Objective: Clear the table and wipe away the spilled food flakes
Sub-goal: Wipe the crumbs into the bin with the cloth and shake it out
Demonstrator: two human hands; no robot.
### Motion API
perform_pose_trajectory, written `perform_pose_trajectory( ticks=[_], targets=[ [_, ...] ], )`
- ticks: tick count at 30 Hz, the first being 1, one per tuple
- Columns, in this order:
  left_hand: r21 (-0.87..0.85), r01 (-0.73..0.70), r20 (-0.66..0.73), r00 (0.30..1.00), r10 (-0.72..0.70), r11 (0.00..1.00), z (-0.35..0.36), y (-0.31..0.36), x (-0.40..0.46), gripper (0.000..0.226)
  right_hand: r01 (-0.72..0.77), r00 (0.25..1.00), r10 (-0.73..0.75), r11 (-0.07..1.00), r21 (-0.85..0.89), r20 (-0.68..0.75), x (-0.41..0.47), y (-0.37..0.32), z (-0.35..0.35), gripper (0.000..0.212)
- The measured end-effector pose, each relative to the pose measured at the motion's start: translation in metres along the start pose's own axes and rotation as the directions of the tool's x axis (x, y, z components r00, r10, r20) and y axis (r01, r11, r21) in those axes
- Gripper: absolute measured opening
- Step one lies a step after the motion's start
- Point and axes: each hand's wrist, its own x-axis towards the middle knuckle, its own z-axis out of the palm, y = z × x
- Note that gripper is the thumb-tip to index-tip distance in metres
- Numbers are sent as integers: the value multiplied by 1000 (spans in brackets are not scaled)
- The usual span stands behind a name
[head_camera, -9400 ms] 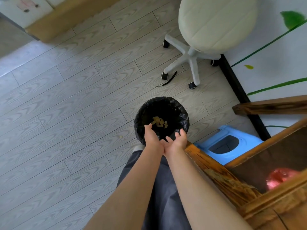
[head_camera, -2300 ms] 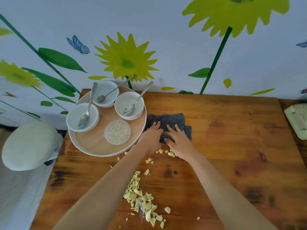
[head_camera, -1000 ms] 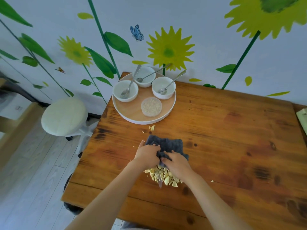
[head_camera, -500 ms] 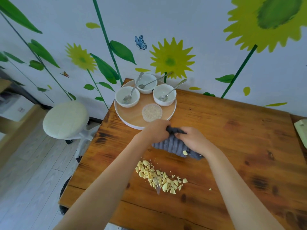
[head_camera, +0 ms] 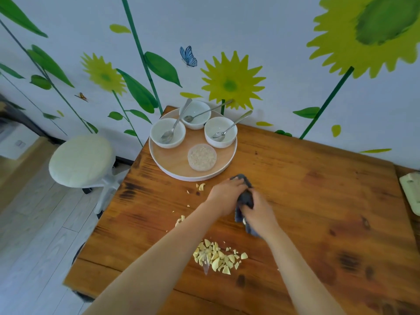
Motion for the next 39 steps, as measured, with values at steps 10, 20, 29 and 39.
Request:
perform_pose_trajectory(
  ticks=[10, 20, 29, 39],
  targets=[
    [131, 221, 20, 974, -225, 967, 39, -70, -38, 62, 166, 972, -93, 921, -354, 215, 33, -19, 69, 57],
    [-21, 466, -45, 883, -467, 884, 54, -84, -83, 60, 360, 867, -174, 868, -343, 467, 48, -49, 92, 51],
    [6, 476, -57, 878, -475, 880, 49, -53, -113, 26, 271, 825, -137, 948, -170, 549, 12, -36, 94, 49],
    [15, 468, 28, 883, -469, 883, 32, -50, -121, 23, 129, 796, -52, 988, -84, 603, -14, -49, 72, 23]
  ],
)
